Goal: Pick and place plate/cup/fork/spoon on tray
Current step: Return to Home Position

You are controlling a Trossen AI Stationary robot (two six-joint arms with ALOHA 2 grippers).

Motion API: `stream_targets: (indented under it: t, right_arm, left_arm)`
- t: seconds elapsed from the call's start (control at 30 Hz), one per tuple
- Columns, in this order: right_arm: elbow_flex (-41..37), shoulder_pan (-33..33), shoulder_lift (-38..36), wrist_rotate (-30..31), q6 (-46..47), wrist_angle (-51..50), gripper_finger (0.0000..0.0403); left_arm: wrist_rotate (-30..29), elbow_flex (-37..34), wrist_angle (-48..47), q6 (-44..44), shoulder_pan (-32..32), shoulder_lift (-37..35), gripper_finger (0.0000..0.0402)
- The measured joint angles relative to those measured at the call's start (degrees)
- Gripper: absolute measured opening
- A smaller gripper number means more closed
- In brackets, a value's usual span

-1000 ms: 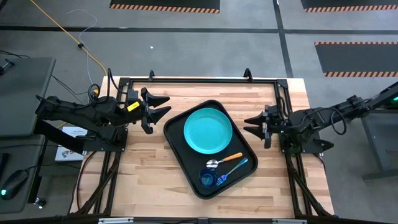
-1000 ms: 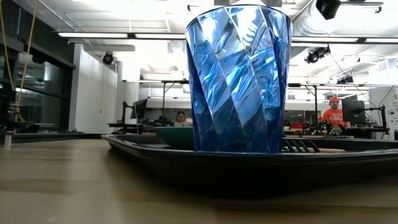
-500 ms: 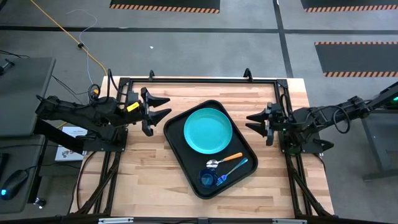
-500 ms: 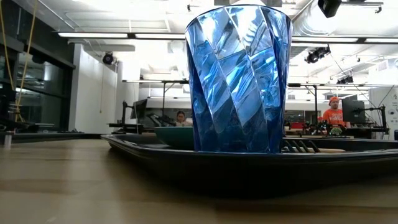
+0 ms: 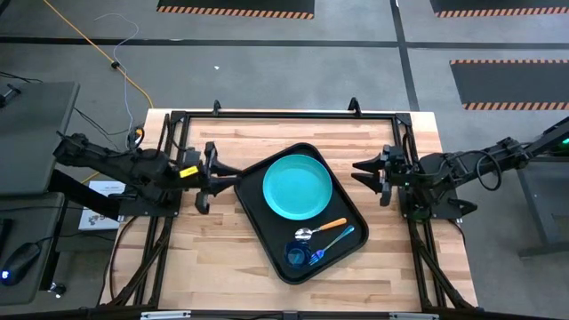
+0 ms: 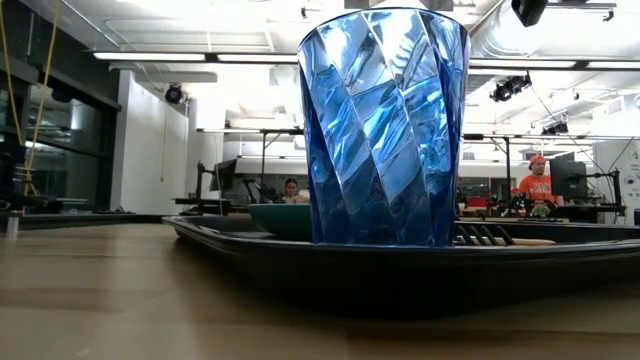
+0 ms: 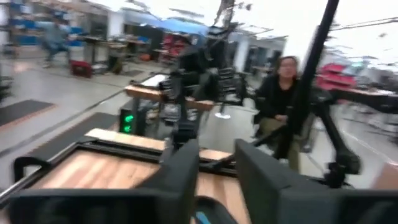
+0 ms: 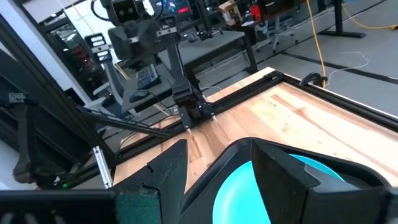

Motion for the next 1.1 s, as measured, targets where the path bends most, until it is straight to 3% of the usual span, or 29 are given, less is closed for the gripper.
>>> stream_targets:
  t: [0.13, 0.5, 0.77, 1.1]
  right_arm:
    - [0.0, 0.0, 0.0, 0.7, 0.0, 0.0, 0.017]
    - [0.0, 0.0, 0.0, 0.1, -1.0, -1.6, 0.017]
    - [0.0, 0.0, 0.0, -1.0, 0.9, -2.8, 0.017]
    - [0.0, 0.0, 0.0, -1.0, 1.3, -3.1, 0.017]
  left_arm:
    - [3.3, -4.5, 0.7, 0.1, 1.2, -4.7, 0.0013]
    - [9.8, -19.1, 2.8, -3.7, 11.5, -21.4, 0.0001]
    - [9.9, -28.9, 3.2, -9.1, 11.8, -29.6, 0.0]
    - [9.1, -36.1, 3.0, -10.9, 11.8, -38.7, 0.0]
